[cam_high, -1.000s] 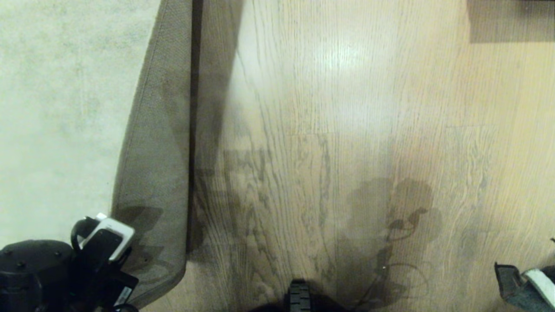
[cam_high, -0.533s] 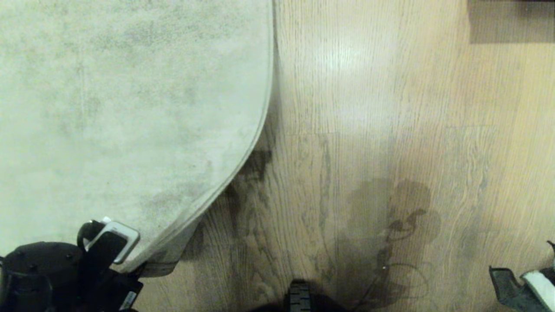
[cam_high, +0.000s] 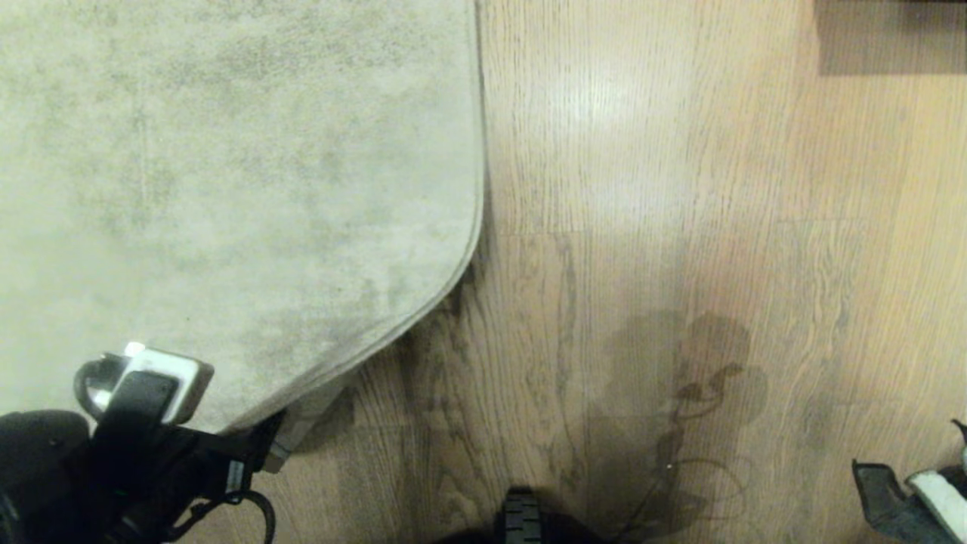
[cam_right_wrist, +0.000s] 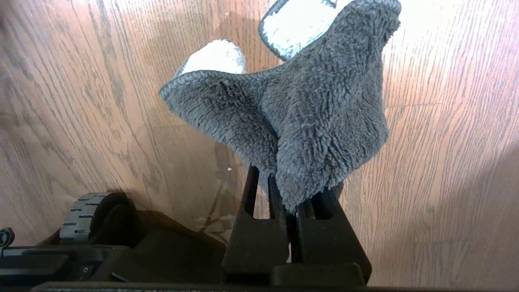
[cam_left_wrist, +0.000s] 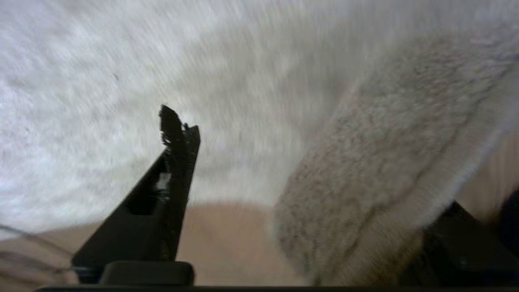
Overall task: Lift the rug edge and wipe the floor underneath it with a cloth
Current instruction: Lay down the carpet
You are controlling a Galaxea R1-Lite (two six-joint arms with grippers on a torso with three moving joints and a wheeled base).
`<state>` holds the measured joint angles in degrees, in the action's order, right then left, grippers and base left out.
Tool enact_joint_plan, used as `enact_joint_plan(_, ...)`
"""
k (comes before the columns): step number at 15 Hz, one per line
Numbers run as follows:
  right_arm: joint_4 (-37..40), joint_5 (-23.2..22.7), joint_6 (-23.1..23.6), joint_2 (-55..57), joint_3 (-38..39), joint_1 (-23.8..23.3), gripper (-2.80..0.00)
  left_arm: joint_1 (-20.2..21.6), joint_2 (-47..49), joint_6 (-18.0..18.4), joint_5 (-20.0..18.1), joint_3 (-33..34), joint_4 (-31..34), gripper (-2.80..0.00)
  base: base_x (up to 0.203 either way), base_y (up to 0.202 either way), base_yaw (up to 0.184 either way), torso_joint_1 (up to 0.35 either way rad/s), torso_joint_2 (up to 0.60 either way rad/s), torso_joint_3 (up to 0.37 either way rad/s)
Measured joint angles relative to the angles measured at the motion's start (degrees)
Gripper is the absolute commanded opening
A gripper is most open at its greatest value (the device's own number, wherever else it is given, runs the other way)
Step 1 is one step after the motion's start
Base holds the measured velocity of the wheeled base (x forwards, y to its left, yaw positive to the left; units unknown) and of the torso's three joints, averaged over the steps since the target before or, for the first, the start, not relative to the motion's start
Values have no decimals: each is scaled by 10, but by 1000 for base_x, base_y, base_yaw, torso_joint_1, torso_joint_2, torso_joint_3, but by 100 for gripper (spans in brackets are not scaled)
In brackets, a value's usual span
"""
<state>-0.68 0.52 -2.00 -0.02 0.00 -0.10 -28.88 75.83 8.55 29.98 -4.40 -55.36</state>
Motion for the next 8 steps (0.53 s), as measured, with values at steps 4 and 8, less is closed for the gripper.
enact_joint_plan(4, 0, 0, 0, 0, 0, 0, -280, 0, -1, -30, 0, 38, -166, 0, 0, 0, 0, 0, 0, 0)
enact_joint_plan(8, 0, 0, 0, 0, 0, 0, -280, -15, -8, -77, 1, 44, -210, 0, 0, 0, 0, 0, 0, 0)
